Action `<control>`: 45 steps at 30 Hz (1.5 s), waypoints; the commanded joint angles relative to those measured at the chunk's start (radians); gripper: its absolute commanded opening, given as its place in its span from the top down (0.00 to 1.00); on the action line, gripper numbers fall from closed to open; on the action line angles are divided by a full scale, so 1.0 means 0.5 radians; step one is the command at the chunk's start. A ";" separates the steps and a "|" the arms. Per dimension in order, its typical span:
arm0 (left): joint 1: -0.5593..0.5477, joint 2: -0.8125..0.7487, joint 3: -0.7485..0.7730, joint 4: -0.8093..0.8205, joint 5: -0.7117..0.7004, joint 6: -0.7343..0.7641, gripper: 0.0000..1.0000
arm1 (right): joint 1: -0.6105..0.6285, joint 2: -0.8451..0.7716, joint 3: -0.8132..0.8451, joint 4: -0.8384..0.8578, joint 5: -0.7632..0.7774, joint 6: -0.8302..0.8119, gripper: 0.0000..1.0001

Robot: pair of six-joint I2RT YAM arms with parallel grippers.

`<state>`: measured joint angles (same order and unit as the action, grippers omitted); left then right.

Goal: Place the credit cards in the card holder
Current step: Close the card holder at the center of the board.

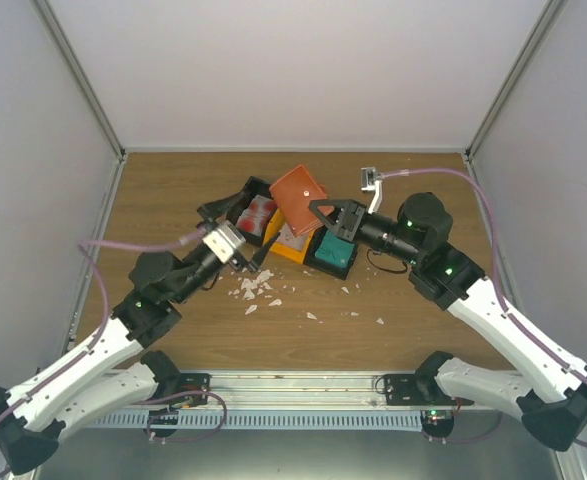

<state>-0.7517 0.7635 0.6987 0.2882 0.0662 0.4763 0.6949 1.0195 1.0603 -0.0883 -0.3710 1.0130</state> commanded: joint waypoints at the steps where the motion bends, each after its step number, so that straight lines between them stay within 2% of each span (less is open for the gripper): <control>1: -0.009 -0.028 0.211 -0.336 -0.107 -1.519 0.01 | -0.023 -0.058 -0.010 0.161 0.084 -0.212 0.89; 3: -0.006 -0.024 0.206 -0.402 0.006 -1.943 0.01 | -0.021 -0.060 -0.072 0.247 0.013 -0.210 0.89; 6: -0.004 -0.033 0.111 -0.326 0.182 -2.371 0.01 | -0.020 -0.065 -0.233 0.425 -0.143 -0.118 0.89; 9: 0.011 -0.009 0.023 -0.162 0.329 -2.668 0.01 | -0.013 -0.069 -0.388 0.645 -0.252 0.019 0.89; 12: 0.015 0.061 -0.006 -0.059 0.425 -2.826 0.03 | 0.002 -0.066 -0.516 0.838 -0.315 0.135 0.89; 14: 0.015 0.120 -0.004 -0.077 0.431 -2.871 0.12 | 0.006 -0.064 -0.578 0.925 -0.332 0.183 0.88; 17: 0.015 0.157 -0.041 -0.055 0.404 -2.926 0.32 | 0.004 -0.059 -0.615 0.930 -0.334 0.187 0.88; 20: 0.023 0.216 -0.046 -0.045 0.413 -2.910 0.42 | 0.006 -0.036 -0.636 0.972 -0.380 0.195 0.87; 22: 0.028 0.262 -0.038 -0.041 0.444 -2.902 0.42 | 0.006 -0.027 -0.659 1.005 -0.392 0.215 0.87; 27: 0.036 0.307 -0.082 -0.065 0.414 -2.891 0.31 | 0.003 -0.040 -0.734 1.097 -0.369 0.256 0.87; 33: 0.073 0.297 -0.101 -0.248 0.311 -2.881 0.29 | 0.000 -0.132 -0.775 1.075 -0.246 0.181 0.87; 39: 0.103 0.302 -0.187 -0.053 0.476 -2.957 0.24 | -0.002 -0.125 -0.790 1.117 -0.299 0.182 0.87; 42: 0.119 0.319 -0.193 0.042 0.574 -2.981 0.25 | 0.000 -0.098 -0.824 1.202 -0.385 0.234 0.87; 45: 0.129 0.307 -0.220 0.206 0.651 -3.015 0.35 | 0.002 -0.060 -0.837 1.225 -0.470 0.252 0.87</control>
<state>-0.6991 0.9157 0.6125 0.2596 0.3225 -1.0073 0.6865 0.9829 0.6487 0.4061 -0.5167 1.1202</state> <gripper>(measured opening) 0.699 0.139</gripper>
